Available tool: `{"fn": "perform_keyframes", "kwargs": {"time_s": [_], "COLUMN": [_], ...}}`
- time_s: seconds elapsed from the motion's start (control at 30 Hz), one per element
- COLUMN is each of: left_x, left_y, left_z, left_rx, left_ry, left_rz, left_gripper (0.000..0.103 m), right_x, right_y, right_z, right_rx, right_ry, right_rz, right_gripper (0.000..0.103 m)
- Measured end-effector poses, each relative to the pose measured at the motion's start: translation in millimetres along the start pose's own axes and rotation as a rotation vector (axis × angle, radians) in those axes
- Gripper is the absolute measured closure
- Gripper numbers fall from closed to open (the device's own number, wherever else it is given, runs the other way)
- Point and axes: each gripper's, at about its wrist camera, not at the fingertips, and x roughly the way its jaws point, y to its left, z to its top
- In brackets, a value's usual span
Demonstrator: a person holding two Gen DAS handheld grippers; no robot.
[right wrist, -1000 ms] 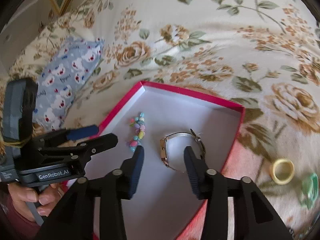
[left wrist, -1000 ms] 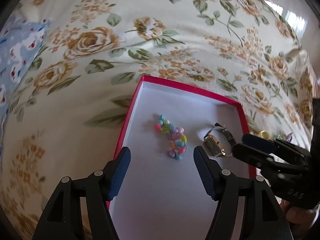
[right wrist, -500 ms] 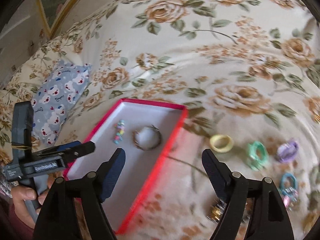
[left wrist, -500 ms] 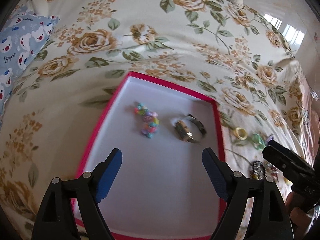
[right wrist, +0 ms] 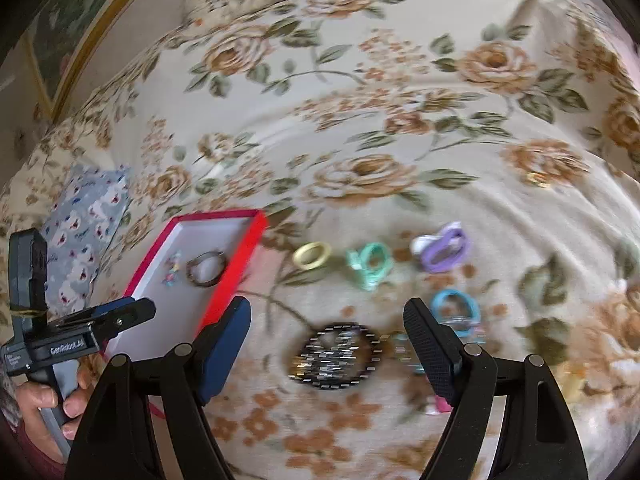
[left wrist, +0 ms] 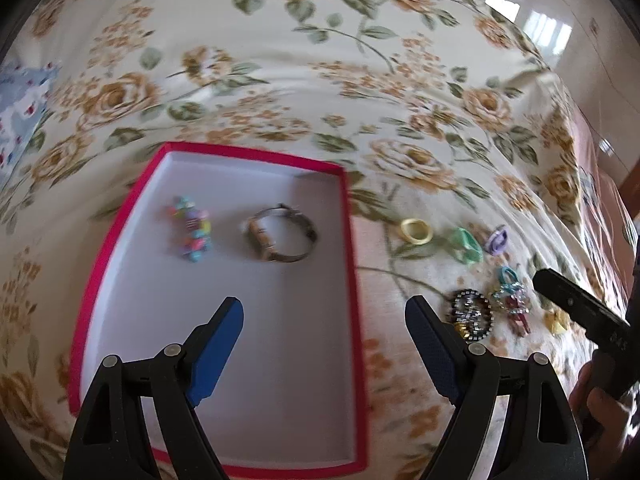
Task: Organize jewelry
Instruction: 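Withdraw both open tools from the box back toward the jewelry pile, then grasp the yellow hair tie with left tool while right tool grasps the purple hair tie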
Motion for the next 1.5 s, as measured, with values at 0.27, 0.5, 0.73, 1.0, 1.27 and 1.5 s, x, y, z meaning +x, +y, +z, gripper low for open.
{"fn": "perform_keyframes", "kwargs": {"time_s": [0.27, 0.5, 0.73, 1.0, 1.27, 1.5], "left_x": [20, 43, 74, 130, 181, 194], "left_y": [-31, -53, -76, -97, -110, -109], "left_z": [19, 30, 41, 62, 73, 73], "left_rx": [0.078, 0.132, 0.221, 0.279, 0.315, 0.305], "left_ry": [0.010, 0.031, 0.033, 0.096, 0.176, 0.194], "left_rz": [-0.001, -0.005, 0.034, 0.016, 0.010, -0.045], "left_gripper": [0.020, 0.020, 0.021, 0.021, 0.054, 0.097], "right_x": [-8, -7, 9, 41, 74, 78], "right_y": [-35, -50, -64, -80, -89, -90], "right_z": [5, 7, 16, 29, 31, 30], "right_rx": [0.060, 0.085, 0.109, 0.137, 0.162, 0.148], "right_ry": [-0.018, -0.018, 0.005, 0.059, 0.107, 0.104], "right_rz": [-0.053, -0.061, -0.059, -0.079, -0.104, -0.130], "right_gripper": [0.022, 0.022, 0.023, 0.043, 0.077, 0.103]}}
